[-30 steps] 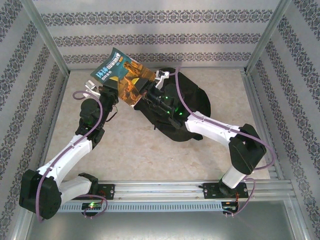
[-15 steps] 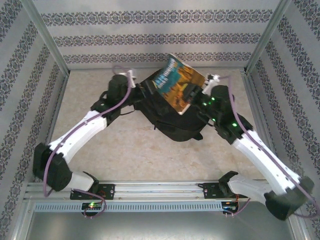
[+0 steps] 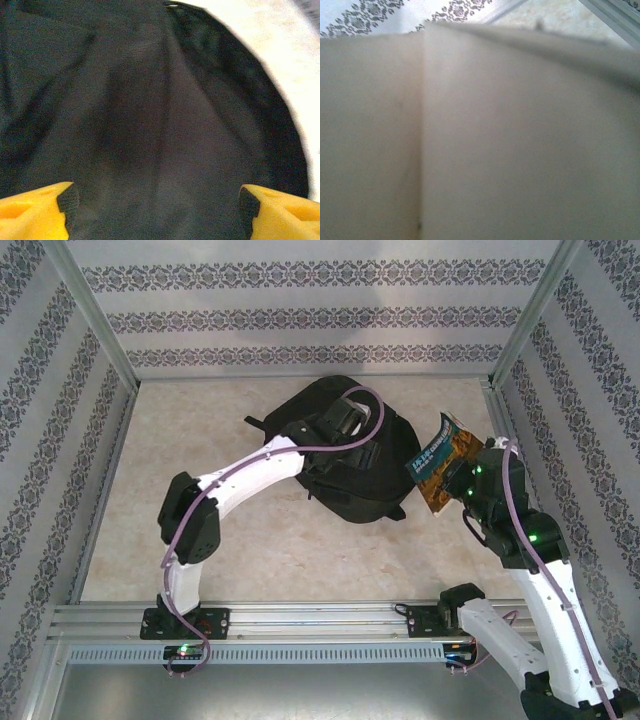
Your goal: Pack the student bag
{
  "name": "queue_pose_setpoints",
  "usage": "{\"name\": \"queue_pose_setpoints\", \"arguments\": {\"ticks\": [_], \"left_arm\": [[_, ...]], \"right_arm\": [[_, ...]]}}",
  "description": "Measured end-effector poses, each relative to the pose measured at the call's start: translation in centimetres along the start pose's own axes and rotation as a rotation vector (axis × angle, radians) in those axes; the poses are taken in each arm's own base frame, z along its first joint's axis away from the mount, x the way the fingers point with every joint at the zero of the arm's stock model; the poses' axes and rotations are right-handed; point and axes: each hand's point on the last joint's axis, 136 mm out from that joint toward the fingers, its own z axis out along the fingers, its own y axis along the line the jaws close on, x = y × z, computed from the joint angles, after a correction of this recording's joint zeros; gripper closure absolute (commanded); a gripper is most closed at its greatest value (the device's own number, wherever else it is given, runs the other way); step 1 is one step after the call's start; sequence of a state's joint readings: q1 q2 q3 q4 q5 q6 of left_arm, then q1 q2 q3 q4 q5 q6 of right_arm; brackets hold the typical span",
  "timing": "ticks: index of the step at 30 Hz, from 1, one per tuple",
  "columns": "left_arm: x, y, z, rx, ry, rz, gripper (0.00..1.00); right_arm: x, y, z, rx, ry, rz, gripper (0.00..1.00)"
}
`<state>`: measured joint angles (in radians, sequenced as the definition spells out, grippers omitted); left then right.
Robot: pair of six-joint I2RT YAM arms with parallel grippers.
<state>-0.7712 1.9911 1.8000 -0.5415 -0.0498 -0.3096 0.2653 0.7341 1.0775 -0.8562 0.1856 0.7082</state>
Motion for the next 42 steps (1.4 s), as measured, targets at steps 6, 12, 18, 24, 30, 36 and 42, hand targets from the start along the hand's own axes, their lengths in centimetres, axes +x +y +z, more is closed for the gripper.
{"name": "queue_pose_setpoints", "arguments": {"ticks": [6, 12, 18, 24, 30, 36, 42], "left_arm": [[-0.7, 3.3, 3.2, -0.13, 0.011, 0.079, 0.22], [0.1, 5.4, 6.5, -0.148, 0.056, 0.098, 0.56], [0.7, 4.1, 7.5, -0.052, 0.08, 0.079, 1.0], [0.1, 4.9, 5.8, 0.064, 0.037, -0.055, 1.0], [-2.3, 8.0, 2.0, 0.205, -0.064, -0.309, 1.0], [-3.8, 10.2, 0.4, 0.289, -0.115, -0.465, 1.0], [-3.1, 9.2, 0.1, 0.355, -0.085, -0.49, 1.0]], "right_arm": [[0.9, -0.3, -0.1, 0.0, 0.046, -0.02, 1.0], [1.1, -0.7, 0.1, 0.005, 0.068, -0.027, 1.0], [1.3, -0.9, 0.8, 0.024, 0.09, -0.051, 1.0], [1.4, -0.9, 1.1, 0.028, 0.099, -0.06, 1.0], [1.2, -1.0, 1.5, 0.038, 0.102, -0.057, 1.0], [1.1, 0.1, 2.4, -0.009, 0.106, -0.017, 1.0], [2.4, 2.5, 4.7, -0.149, 0.16, 0.096, 1.0]]}}
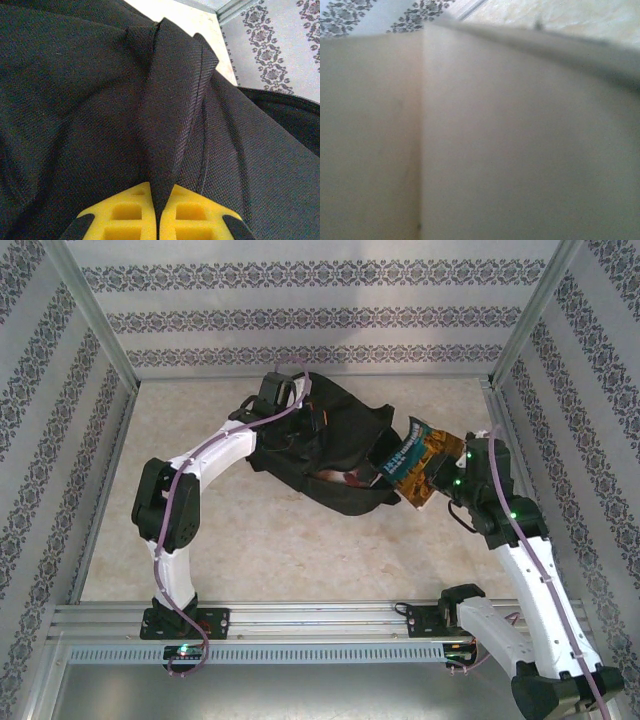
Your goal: Pack the student bag
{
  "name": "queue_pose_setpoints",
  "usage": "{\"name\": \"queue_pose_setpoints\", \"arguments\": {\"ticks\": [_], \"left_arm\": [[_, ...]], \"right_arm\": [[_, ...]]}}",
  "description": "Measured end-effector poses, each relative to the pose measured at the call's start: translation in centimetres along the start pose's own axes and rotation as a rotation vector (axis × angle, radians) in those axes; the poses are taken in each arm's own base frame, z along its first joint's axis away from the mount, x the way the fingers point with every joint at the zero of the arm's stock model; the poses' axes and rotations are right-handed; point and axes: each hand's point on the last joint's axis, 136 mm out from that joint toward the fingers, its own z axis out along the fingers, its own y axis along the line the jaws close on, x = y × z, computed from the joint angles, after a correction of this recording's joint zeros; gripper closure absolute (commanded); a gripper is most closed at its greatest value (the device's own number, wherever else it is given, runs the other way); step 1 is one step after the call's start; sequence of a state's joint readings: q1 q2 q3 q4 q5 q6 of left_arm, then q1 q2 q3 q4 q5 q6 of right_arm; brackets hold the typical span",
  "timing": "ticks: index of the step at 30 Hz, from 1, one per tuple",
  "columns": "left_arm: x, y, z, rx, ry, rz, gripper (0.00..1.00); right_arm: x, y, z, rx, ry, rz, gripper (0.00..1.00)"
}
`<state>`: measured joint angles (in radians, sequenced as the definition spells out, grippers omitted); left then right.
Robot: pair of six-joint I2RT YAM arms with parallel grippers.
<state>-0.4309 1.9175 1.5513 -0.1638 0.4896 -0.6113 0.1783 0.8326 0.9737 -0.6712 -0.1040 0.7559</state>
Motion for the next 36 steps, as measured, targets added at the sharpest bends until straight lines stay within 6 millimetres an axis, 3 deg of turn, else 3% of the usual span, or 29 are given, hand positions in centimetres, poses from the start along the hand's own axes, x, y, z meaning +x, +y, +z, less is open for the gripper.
{"name": "queue_pose_setpoints", "arguments": {"ticks": [4, 8, 9, 11, 13, 14, 18, 21, 26, 29, 32, 36], "left_arm": [[0.7, -0.4, -0.5, 0.025, 0.019, -0.001, 1.0], [1.5, -0.9, -0.7, 0.058, 0.048, -0.003, 1.0], [1.7, -0.9, -0.8, 0.062, 0.057, -0.004, 0.94], [2.2, -1.0, -1.0, 0.063, 0.074, 0.004, 0.67], [2.4, -1.2, -1.7, 0.06, 0.081, 0.017, 0.51], [2.4, -1.5, -2.3, 0.054, 0.081, 0.027, 0.46], [2.0, -3.6, -4.9, 0.029, 0.052, 0.098, 0.42], [1.9, -7.1, -5.6, 0.023, 0.038, 0.193, 0.36], [4.2, -14.1, -5.1, 0.062, 0.069, 0.359, 0.23], [5.7, -16.5, -4.2, 0.082, 0.101, 0.407, 0.21], [6.5, -16.7, -2.7, 0.055, 0.133, 0.429, 0.21], [7.5, -15.5, -0.5, -0.002, 0.179, 0.444, 0.23]], "right_arm": [[0.4, 0.9, 2.1, -0.098, 0.025, 0.126, 1.0], [1.5, 0.3, 5.1, -0.15, 0.058, 0.309, 1.0], [1.9, 0.1, 5.6, -0.151, 0.073, 0.338, 1.0], [2.5, 0.1, 6.3, -0.161, 0.106, 0.387, 1.0], [2.5, 0.6, 6.3, -0.188, 0.116, 0.406, 1.0], [2.4, 0.9, 6.1, -0.206, 0.111, 0.409, 1.0], [2.1, 1.6, 5.7, -0.251, 0.105, 0.407, 1.0], [2.1, 1.9, 5.6, -0.267, 0.105, 0.407, 1.0], [2.1, 2.2, 5.6, -0.281, 0.109, 0.401, 1.0], [2.5, 2.6, 5.8, -0.287, 0.123, 0.392, 1.0], [2.8, 2.9, 5.8, -0.293, 0.134, 0.385, 1.0], [2.9, 3.1, 5.7, -0.3, 0.134, 0.382, 1.0]]}}
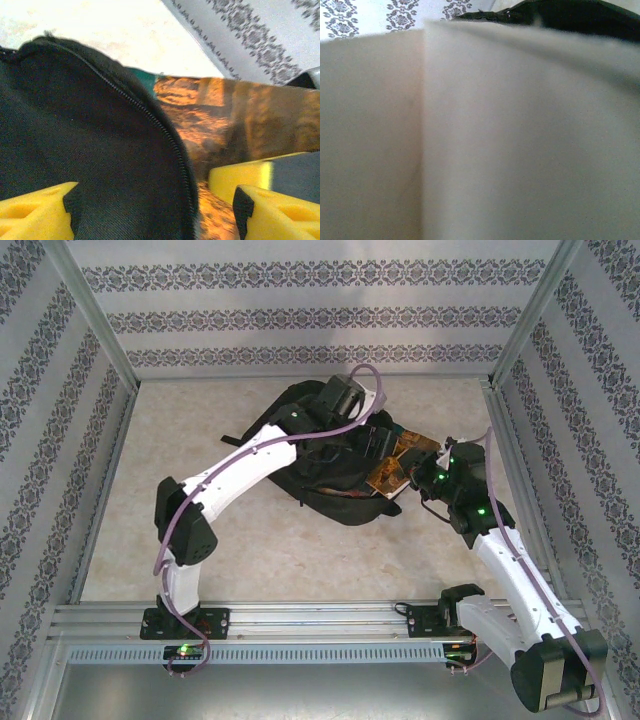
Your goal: Pack the student bag
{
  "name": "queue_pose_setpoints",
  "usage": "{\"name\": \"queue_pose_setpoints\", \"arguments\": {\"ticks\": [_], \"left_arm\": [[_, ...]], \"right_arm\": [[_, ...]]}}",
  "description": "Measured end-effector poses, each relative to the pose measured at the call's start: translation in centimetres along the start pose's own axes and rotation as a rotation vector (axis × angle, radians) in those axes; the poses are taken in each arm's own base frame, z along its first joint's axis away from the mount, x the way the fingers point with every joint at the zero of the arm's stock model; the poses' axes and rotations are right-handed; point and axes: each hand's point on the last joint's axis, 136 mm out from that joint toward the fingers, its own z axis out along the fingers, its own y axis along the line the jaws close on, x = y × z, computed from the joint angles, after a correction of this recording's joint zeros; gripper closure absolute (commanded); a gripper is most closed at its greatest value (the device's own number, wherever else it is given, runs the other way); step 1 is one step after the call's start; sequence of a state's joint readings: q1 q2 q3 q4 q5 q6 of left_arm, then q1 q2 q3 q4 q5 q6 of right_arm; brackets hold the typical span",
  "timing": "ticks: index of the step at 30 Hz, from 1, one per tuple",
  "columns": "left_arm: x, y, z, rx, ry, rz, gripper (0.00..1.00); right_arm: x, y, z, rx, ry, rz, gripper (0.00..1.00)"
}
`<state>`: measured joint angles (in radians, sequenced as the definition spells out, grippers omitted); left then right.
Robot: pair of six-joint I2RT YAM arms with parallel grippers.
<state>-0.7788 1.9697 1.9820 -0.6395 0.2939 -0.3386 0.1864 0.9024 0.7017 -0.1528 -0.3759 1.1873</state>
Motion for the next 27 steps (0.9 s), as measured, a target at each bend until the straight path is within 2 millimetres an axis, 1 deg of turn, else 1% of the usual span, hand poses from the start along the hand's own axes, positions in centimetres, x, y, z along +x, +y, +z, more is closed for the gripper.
{"name": "queue_pose_setpoints", "arguments": {"ticks": [2, 5, 7, 9, 11, 12, 13, 14, 18, 20, 21, 23, 27], "left_arm": [[0.9, 0.6, 1.2, -0.027, 0.033, -0.001, 0.26], [2.1, 1.2, 2.1, -0.051, 0.074, -0.001, 0.28], [2.4, 1.3, 2.4, -0.053, 0.084, -0.001, 0.27], [2.2, 1.1, 2.4, -0.052, 0.08, 0.001, 0.26], [2.0, 0.9, 2.3, -0.049, 0.074, 0.003, 0.29], [1.9, 0.8, 2.2, -0.047, 0.072, 0.004, 0.32], [1.8, 0.7, 2.2, -0.046, 0.07, 0.007, 0.41], [1.7, 0.6, 2.2, -0.046, 0.068, 0.008, 0.54], [1.5, 0.8, 2.2, -0.064, 0.059, 0.014, 0.85], [1.5, 1.1, 2.2, -0.078, 0.057, 0.013, 0.96], [1.4, 1.2, 2.2, -0.086, 0.055, 0.015, 0.99], [1.3, 1.6, 2.2, -0.105, 0.048, 0.015, 1.0], [0.6, 2.7, 1.6, -0.173, 0.016, 0.019, 1.0]], "right_arm": [[0.0, 0.1, 0.0, -0.003, -0.001, -0.001, 1.0], [-0.1, 0.2, 0.0, -0.007, -0.003, -0.003, 1.0], [-0.1, 0.1, 0.0, -0.006, -0.002, -0.002, 1.0], [0.0, 0.0, 0.0, -0.003, -0.002, -0.001, 1.0], [0.0, 0.0, 0.1, -0.005, -0.002, 0.002, 1.0], [-0.1, 0.1, 0.1, -0.008, -0.003, 0.002, 1.0], [-0.1, 0.1, 0.1, -0.009, -0.004, 0.004, 1.0], [-0.1, 0.1, 0.1, -0.009, -0.004, 0.004, 1.0], [-0.1, 0.0, 0.1, -0.007, -0.003, 0.008, 1.0], [0.0, -0.1, 0.1, -0.002, -0.002, -0.002, 1.0], [0.0, -0.2, 0.1, 0.004, -0.001, -0.011, 1.0], [0.1, -0.6, -0.1, 0.023, 0.0, -0.031, 1.0], [0.6, -1.1, -1.3, 0.061, 0.007, -0.093, 1.0]]}}
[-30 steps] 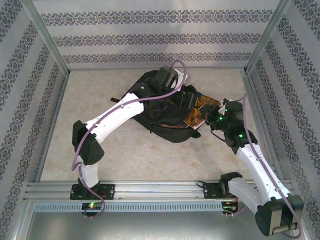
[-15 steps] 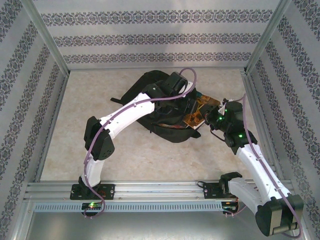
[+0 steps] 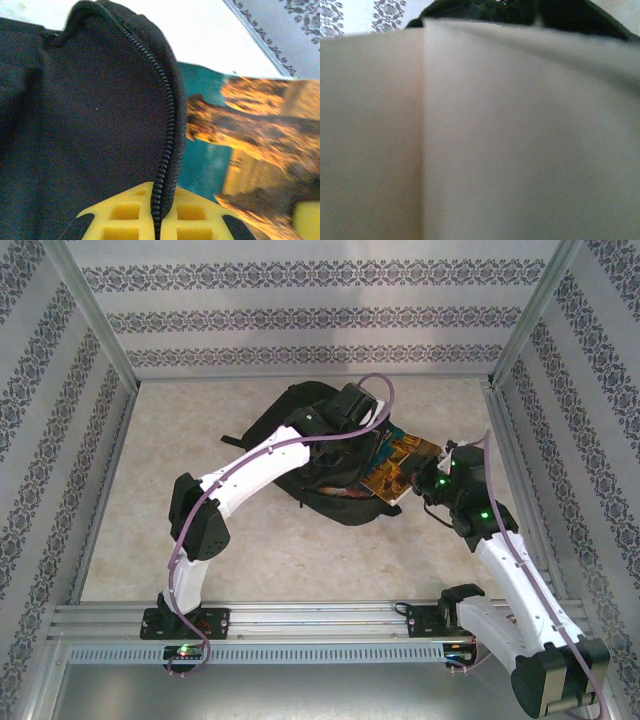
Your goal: Pack the student bag
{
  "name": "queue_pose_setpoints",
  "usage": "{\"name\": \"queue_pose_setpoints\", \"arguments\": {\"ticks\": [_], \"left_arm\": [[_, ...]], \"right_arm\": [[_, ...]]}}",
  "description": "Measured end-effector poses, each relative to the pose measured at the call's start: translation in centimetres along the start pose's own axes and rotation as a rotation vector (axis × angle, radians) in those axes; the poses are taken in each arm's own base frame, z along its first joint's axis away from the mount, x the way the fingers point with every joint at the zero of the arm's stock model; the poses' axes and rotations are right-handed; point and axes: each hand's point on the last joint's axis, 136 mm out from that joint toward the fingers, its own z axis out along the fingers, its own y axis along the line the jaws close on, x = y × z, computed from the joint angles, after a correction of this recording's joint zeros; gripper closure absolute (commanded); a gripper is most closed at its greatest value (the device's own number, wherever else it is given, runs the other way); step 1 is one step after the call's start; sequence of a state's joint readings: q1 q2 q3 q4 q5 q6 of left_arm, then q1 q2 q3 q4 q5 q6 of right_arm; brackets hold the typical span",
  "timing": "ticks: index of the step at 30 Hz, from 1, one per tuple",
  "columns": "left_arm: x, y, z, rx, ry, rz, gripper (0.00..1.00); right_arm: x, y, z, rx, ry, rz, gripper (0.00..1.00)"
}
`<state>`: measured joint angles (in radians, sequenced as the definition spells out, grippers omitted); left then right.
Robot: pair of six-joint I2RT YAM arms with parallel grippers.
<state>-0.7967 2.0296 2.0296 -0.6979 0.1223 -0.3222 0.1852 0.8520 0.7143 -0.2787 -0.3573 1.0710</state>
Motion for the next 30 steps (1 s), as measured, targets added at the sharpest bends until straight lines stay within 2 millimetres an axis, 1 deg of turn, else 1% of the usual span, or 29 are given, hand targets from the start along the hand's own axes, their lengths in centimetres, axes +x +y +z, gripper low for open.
{"name": "queue_pose_setpoints", "arguments": {"ticks": [2, 4, 6, 9, 11, 14, 18, 21, 23, 27, 29, 30], "left_arm": [[-0.7, 0.6, -0.9, -0.033, -0.029, -0.002, 1.0], [-1.8, 1.2, -2.6, -0.061, -0.071, -0.006, 1.0], [-3.1, 2.1, -5.3, -0.094, -0.124, -0.017, 1.0], [-4.3, 3.6, -8.7, -0.138, -0.176, -0.036, 1.0], [-4.4, 4.6, -9.9, -0.168, -0.179, -0.044, 1.0], [-4.1, 5.4, -10.3, -0.197, -0.16, -0.037, 1.0], [-3.9, 5.4, -10.8, -0.205, -0.136, -0.02, 1.0], [-4.2, 5.4, -11.2, -0.207, -0.133, -0.013, 1.0], [-4.5, 5.3, -11.2, -0.207, -0.131, -0.01, 1.0], [-4.9, 5.1, -10.8, -0.203, -0.13, -0.01, 1.0], [-4.8, 5.0, -10.6, -0.195, -0.126, -0.01, 1.0], [-4.8, 4.9, -10.6, -0.186, -0.123, -0.01, 1.0]], "right_arm": [[0.3, -0.1, -0.6, 0.015, 0.008, -0.028, 1.0], [0.6, -0.3, -1.0, 0.025, 0.017, -0.056, 1.0], [1.1, -0.5, -1.4, 0.032, 0.029, -0.079, 1.0], [1.5, -0.4, -1.9, 0.017, 0.038, -0.112, 1.0], [1.8, -0.2, -2.1, -0.003, 0.045, -0.119, 1.0], [2.3, 0.0, -1.8, -0.038, 0.063, -0.101, 1.0], [2.6, 1.0, -0.8, -0.085, 0.099, -0.053, 1.0], [2.3, 1.7, 0.1, -0.127, 0.099, 0.024, 1.0], [2.2, 1.4, 0.7, -0.138, 0.099, 0.098, 1.0], [2.7, -0.3, 2.4, -0.121, 0.116, 0.261, 1.0], [3.1, -0.6, 3.2, -0.103, 0.13, 0.307, 1.0], [3.3, -0.5, 3.6, -0.104, 0.135, 0.318, 1.0]]}}
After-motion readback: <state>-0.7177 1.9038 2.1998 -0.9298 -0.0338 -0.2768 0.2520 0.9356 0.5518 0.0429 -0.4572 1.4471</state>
